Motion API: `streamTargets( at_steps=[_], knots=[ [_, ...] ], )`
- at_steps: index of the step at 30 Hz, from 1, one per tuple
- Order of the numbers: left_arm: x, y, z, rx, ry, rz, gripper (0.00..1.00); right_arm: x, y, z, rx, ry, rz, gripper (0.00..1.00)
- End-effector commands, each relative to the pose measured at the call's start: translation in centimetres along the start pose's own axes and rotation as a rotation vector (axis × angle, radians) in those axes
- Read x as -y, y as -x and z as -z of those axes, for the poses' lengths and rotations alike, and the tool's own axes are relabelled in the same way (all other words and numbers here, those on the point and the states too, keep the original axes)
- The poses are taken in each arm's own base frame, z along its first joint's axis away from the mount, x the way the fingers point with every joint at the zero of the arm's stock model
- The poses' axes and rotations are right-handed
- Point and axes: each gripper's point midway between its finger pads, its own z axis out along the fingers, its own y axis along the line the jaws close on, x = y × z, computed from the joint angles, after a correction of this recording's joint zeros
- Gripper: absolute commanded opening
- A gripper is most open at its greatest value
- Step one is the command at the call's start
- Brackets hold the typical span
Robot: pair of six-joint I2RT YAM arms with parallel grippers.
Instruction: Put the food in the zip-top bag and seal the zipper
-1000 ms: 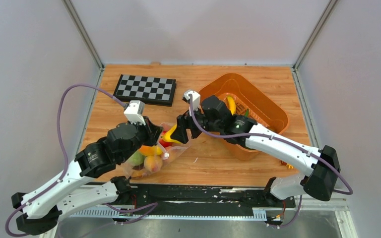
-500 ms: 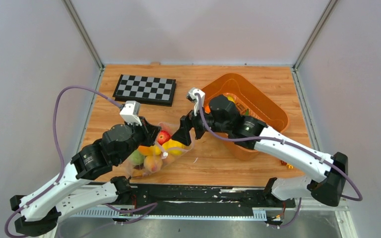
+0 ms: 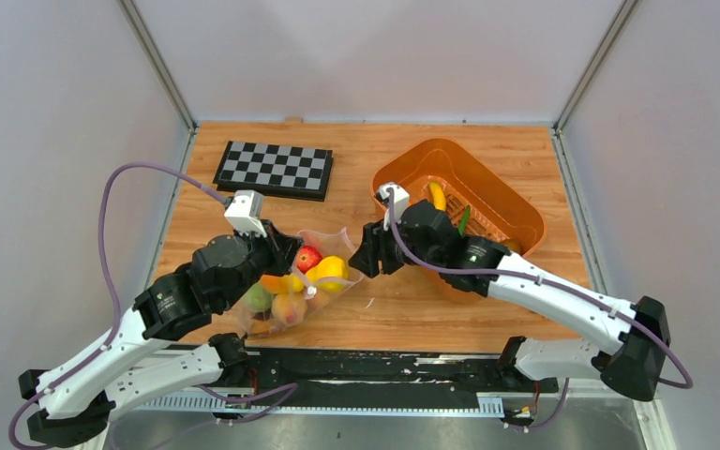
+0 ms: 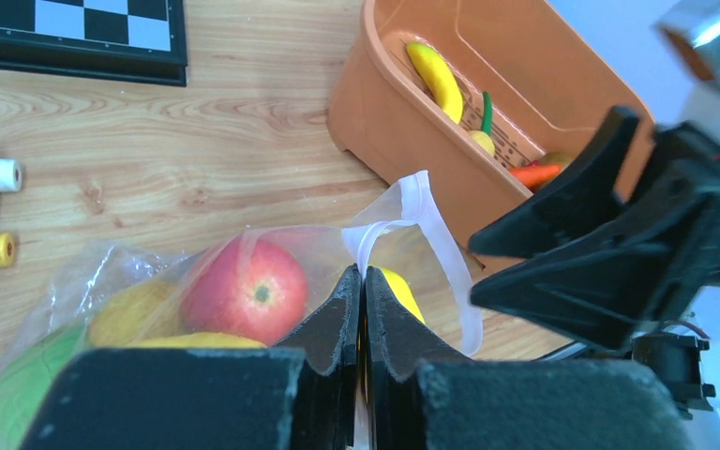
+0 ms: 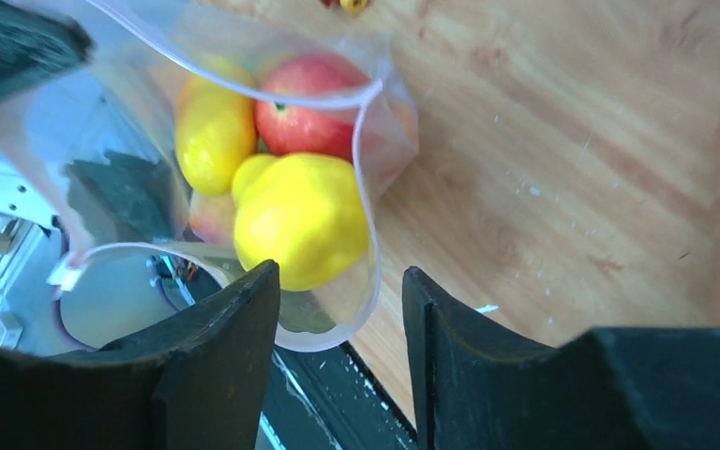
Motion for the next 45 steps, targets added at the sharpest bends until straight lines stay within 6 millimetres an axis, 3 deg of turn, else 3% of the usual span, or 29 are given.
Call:
streamTargets(
  at_steps=[1,4,7,9,11,16,18,22,31,38,45],
  knots=[
    [1.6,3.6,0.8,0.109,-0.055,0.064,0.08,-1.4,-1.6,-1.6,-0.067,0.081,-0.068,0.47],
    [1.5,3.5,0.9,0.110,-0.050,0.066,0.08,-1.2,-1.9,-2.3,-0.100,0.064,-0.059,0.40],
    [1.3,3.4,0.9,0.106,-0.043,0.063,0.08,-1.2,-1.7,-2.5,-0.104,0.063,-0.033,0.26],
    [1.2,3.4,0.9,0.108,-0.038,0.063,0.08,-1.4,-1.2,-2.3,-0.086,0.073,-0.021,0.10],
    [1.1,3.4,0.9,0.109,-0.036,0.061,0.08,-1.8,-0.3,-1.9,-0.055,0.089,-0.004,0.00],
    [1.9,3.7,0.9,0.113,-0.068,0.052,0.10,-4.3,4.1,0.1,0.074,0.166,0.075,0.00],
    [2.7,3.8,0.9,0.107,-0.106,0.042,0.16,-5.2,5.7,0.8,0.124,0.191,0.097,0.00],
    [4.7,4.5,1.1,0.100,-0.188,0.018,0.23,-6.2,7.6,1.2,0.162,0.213,0.133,0.00],
    [6.9,5.4,2.0,0.083,-0.288,-0.025,0.33,-7.2,9.4,2.4,0.177,0.221,0.202,0.00],
    [6.3,6.5,3.3,0.123,-0.285,-0.031,0.52,-7.4,9.8,4.1,0.137,0.237,0.350,0.00],
    [5.3,9.2,5.8,0.198,-0.272,-0.091,0.62,-7.8,9.2,5.5,0.099,0.314,0.411,0.00]
  ],
)
